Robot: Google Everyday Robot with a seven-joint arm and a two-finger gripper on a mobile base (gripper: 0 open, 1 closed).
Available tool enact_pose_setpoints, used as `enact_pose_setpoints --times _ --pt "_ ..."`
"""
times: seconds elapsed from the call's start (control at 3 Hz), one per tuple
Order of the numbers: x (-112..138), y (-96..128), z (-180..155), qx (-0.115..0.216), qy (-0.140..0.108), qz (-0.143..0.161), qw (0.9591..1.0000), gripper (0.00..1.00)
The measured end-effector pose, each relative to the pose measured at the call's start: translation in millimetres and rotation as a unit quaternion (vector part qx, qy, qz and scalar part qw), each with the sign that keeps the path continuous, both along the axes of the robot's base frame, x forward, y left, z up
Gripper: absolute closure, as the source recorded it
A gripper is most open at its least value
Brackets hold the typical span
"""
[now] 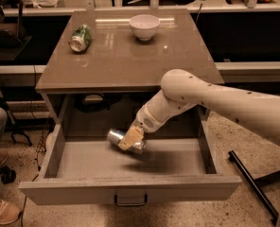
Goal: Place redbull can into top drawer
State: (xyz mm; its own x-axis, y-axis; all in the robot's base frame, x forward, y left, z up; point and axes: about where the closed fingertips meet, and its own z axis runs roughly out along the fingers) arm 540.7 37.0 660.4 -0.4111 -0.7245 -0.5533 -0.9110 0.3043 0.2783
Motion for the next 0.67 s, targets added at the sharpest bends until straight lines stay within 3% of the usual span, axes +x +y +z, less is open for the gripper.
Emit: enact_pose_setpoints --times 0.33,0.67 --pt "3.4 -27.6 -3.3 -0.022 0.001 -0.015 0.9997 0.0" --pt "7.6 -87.7 7.9 -0.051 -0.008 -0.043 0.9977 0.0"
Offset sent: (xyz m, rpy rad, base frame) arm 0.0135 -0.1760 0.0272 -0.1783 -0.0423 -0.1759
